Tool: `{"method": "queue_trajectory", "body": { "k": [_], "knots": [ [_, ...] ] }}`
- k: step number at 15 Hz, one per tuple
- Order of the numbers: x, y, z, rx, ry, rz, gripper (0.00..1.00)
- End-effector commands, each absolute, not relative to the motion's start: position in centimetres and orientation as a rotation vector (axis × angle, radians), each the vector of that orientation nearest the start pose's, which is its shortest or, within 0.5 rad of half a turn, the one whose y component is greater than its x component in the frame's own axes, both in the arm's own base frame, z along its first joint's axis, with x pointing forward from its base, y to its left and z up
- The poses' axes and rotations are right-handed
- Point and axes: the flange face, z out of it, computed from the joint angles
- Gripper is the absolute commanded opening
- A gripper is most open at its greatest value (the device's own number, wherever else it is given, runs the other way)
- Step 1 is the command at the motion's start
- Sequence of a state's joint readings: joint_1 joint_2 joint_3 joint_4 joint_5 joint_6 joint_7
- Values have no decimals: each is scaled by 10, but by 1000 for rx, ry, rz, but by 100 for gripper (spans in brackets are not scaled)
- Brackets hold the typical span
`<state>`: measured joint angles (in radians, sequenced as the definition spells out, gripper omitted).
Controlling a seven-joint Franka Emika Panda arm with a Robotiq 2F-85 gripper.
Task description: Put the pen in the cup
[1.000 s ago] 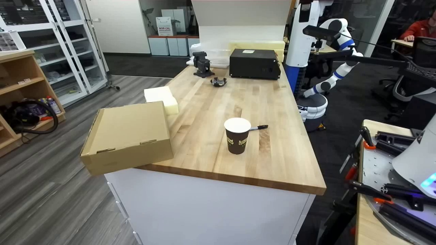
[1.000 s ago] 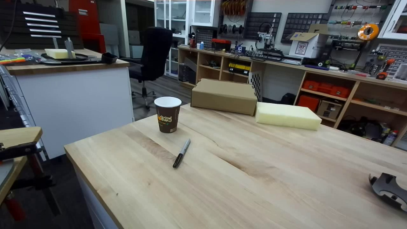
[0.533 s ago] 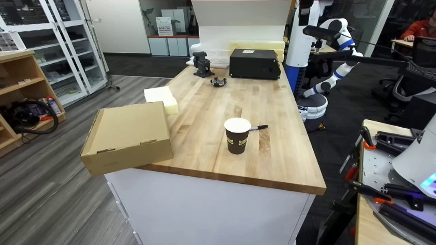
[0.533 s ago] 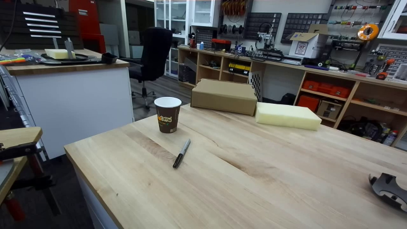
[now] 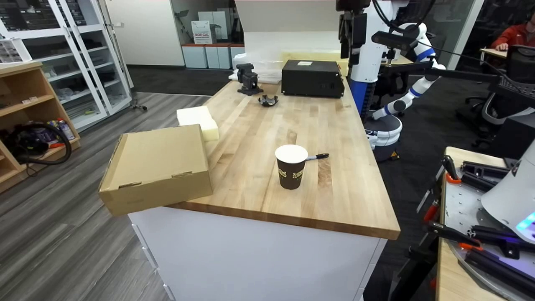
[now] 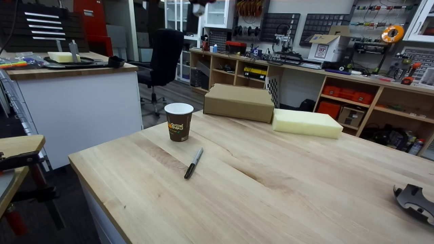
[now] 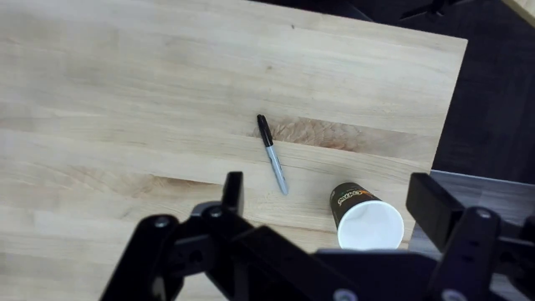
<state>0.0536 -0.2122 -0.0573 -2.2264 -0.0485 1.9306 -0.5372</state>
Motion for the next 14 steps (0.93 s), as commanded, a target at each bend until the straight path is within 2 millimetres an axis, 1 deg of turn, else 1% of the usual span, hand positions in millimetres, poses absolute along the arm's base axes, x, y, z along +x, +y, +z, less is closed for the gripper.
{"method": "queue_trajectory", "body": {
  "k": [1, 2, 5, 6, 7, 8, 10, 12, 14],
  "knots": [
    [499, -19, 424, -2899, -1028, 29, 100],
    [510, 0, 399, -2859, -1061, -11, 100],
    [532, 16, 358, -2726, -1122, -116, 100],
    [540, 21, 340, -2678, -1143, -126, 100],
    [542, 27, 323, -2633, -1151, -119, 100],
    [547, 30, 307, -2587, -1159, -112, 100],
    [549, 35, 279, -2521, -1149, -29, 100],
    [549, 35, 256, -2501, -1132, 34, 100],
    [549, 32, 240, -2523, -1102, 74, 100]
  ]
}}
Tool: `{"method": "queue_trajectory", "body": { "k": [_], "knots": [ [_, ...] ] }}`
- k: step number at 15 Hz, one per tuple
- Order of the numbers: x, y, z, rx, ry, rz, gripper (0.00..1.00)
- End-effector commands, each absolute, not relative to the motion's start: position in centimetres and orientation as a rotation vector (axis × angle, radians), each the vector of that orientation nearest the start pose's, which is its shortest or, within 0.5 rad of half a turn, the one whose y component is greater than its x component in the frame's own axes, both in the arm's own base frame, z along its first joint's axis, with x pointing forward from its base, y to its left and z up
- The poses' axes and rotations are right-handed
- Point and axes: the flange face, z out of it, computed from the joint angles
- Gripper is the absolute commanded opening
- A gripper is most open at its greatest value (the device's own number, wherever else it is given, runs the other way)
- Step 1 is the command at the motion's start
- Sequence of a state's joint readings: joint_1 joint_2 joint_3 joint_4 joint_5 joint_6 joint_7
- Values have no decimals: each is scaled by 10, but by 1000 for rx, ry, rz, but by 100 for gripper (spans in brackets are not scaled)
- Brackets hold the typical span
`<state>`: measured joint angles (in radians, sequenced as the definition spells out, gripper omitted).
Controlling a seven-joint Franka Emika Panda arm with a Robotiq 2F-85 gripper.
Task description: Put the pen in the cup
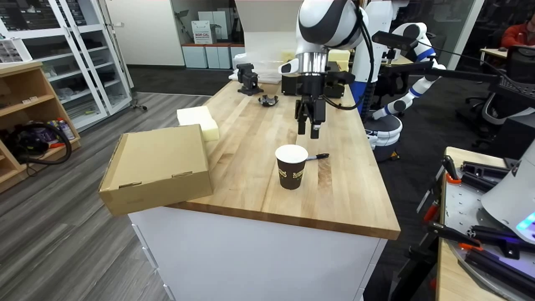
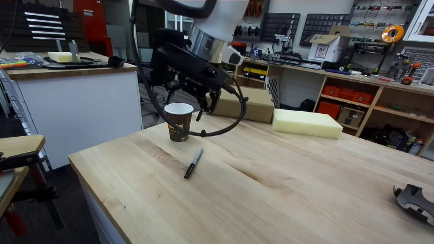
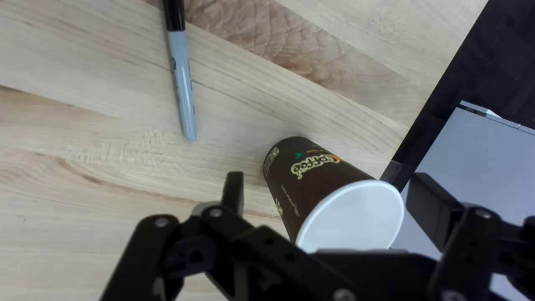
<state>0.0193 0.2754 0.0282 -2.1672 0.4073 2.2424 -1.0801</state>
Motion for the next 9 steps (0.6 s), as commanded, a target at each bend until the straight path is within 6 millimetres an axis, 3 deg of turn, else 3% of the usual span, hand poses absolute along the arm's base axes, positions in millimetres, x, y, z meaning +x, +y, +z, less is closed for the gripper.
{"method": "queue_trajectory", "body": {
  "k": [1, 9],
  "knots": [
    [548, 33, 236, -2549, -1087, 89, 100],
    [554, 35, 212, -2630, -1037, 176, 100]
  ]
}}
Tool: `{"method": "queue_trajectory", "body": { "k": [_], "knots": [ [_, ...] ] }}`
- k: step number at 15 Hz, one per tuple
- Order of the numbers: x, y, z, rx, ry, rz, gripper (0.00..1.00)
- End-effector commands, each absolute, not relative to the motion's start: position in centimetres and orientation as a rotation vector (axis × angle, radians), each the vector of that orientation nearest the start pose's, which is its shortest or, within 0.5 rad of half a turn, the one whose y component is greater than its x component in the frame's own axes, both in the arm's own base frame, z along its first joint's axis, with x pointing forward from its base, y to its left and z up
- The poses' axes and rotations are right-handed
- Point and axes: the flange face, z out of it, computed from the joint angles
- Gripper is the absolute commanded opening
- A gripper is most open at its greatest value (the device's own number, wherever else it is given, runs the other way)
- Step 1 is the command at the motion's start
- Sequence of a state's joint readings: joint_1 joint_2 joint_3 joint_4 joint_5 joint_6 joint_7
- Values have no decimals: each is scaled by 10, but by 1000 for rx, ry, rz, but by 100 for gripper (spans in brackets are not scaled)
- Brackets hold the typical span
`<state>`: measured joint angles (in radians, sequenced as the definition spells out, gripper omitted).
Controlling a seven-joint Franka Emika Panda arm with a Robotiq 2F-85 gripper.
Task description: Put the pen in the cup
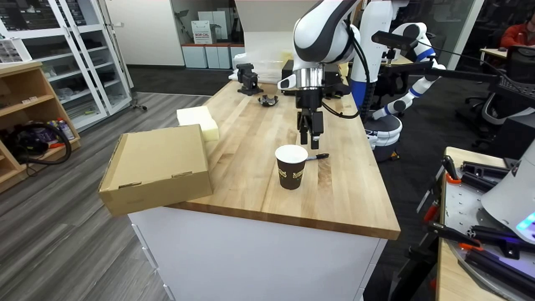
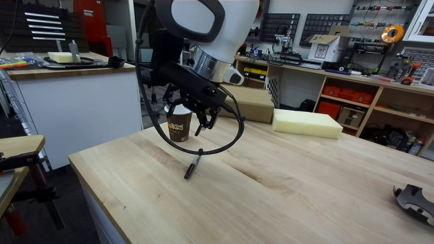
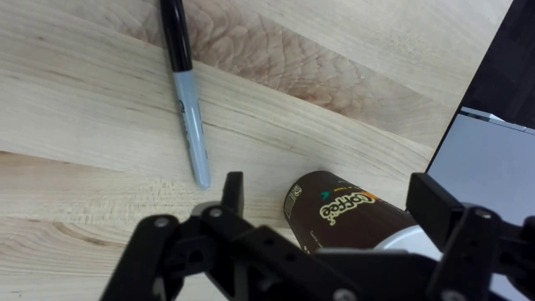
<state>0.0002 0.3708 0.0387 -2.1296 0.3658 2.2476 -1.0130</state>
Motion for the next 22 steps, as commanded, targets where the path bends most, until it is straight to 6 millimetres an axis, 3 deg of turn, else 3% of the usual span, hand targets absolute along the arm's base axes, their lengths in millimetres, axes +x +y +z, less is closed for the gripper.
{"method": "queue_trajectory", "body": {
  "k": [1, 5, 8, 9, 10, 13, 22],
  "knots": [
    [554, 36, 209, -2647, -1038, 206, 100],
    [554, 37, 203, -2697, -1057, 282, 100],
    [552, 37, 204, -2700, -1111, 265, 100],
    [549, 38, 210, -2621, -1132, 243, 100],
    [549, 38, 201, -2664, -1113, 273, 100],
    [549, 41, 202, -2642, -1131, 261, 100],
    [562, 48, 184, -3035, -983, 368, 100]
  ]
}}
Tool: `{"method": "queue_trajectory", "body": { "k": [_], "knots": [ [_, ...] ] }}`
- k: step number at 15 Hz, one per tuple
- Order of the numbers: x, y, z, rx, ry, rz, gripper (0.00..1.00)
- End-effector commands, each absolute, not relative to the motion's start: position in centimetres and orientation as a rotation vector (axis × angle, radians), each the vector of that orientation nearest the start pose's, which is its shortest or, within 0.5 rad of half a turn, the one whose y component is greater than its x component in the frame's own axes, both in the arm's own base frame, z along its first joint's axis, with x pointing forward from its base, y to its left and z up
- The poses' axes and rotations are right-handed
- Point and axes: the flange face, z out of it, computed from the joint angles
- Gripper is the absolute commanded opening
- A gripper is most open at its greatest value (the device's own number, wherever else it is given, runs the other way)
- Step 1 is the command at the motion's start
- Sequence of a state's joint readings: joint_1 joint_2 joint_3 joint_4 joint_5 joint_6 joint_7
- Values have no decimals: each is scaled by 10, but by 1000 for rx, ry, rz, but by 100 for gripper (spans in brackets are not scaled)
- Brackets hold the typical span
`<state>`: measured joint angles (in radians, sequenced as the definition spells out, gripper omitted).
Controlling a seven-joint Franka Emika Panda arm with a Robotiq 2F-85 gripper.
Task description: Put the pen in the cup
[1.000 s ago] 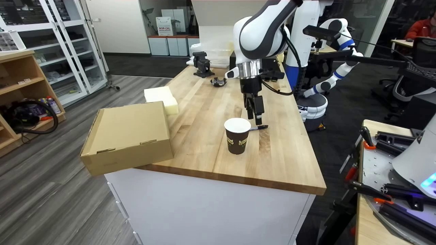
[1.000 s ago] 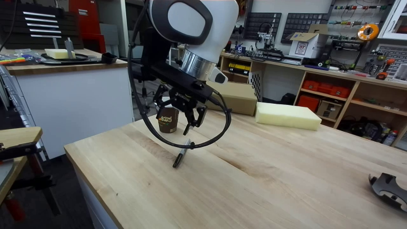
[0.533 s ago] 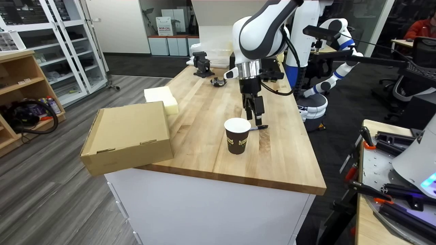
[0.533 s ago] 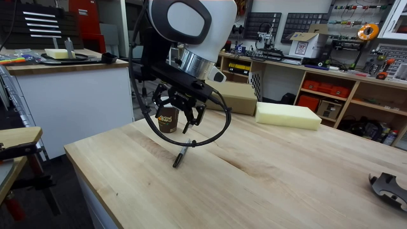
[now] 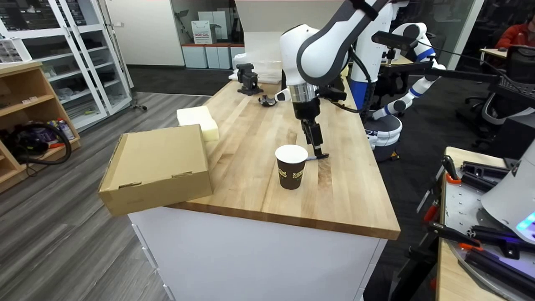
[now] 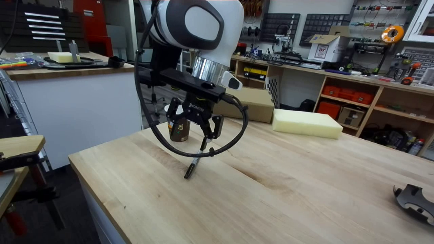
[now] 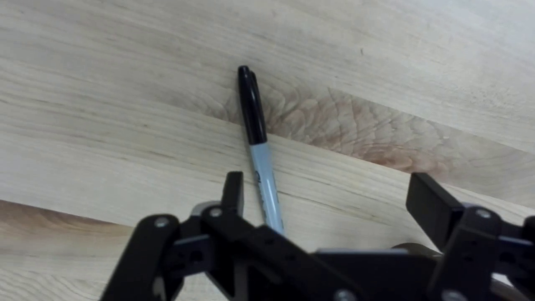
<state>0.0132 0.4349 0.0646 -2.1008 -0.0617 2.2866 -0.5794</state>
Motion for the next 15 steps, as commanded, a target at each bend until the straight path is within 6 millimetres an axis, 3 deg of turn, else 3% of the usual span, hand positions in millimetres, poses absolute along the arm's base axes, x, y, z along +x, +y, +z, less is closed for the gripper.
{"method": "queue_trajectory", "body": {
  "k": [1, 5, 11, 15],
  "knots": [
    [554, 44, 190, -2932, -1035, 380, 100],
    [554, 47, 185, -2938, -1033, 389, 100],
    [554, 51, 176, -2970, -1318, 353, 100],
    [559, 54, 174, -2962, -1422, 177, 100]
  ]
}}
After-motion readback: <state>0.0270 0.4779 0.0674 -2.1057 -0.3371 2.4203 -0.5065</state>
